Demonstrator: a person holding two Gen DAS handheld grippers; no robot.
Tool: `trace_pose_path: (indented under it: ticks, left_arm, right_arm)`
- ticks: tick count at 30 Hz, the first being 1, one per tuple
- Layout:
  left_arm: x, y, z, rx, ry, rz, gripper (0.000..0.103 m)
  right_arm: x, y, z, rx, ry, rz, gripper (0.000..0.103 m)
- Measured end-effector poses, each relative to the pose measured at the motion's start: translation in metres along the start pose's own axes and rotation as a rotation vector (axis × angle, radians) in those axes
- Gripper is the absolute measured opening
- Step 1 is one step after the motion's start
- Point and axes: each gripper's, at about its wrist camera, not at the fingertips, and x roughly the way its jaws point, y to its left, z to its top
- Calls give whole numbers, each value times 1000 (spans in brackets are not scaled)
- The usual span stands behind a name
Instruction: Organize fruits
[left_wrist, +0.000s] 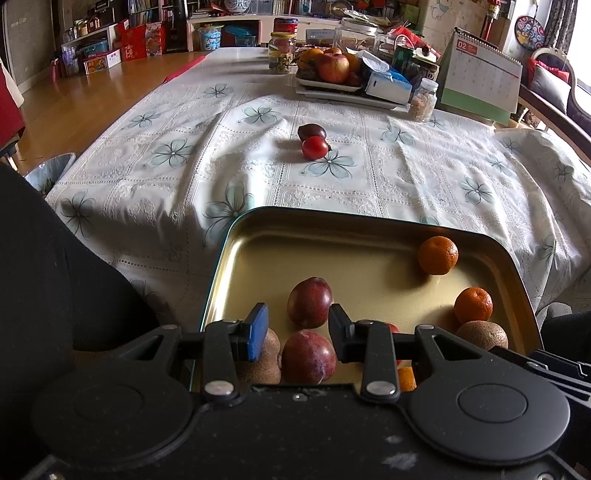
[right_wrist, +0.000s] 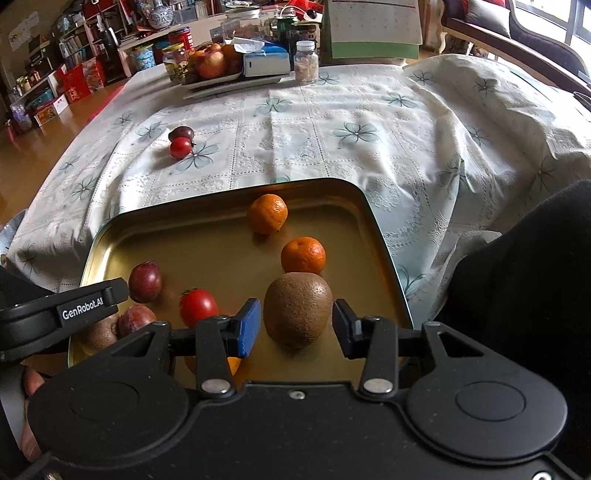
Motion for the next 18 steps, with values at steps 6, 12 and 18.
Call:
trace_pose_path:
  ticks: [6, 12, 18]
  left_arm:
    - [1, 0, -1, 3, 1, 3, 36]
    - [1, 0, -1, 3, 0, 4, 36]
    - [1, 0, -3, -9, -9, 19, 36]
  right_arm:
    - [1, -2, 0, 13, 4, -10, 51]
    - [1, -1, 0, 17, -15, -27, 51]
    - [-3, 1, 0, 21, -68, -54, 51]
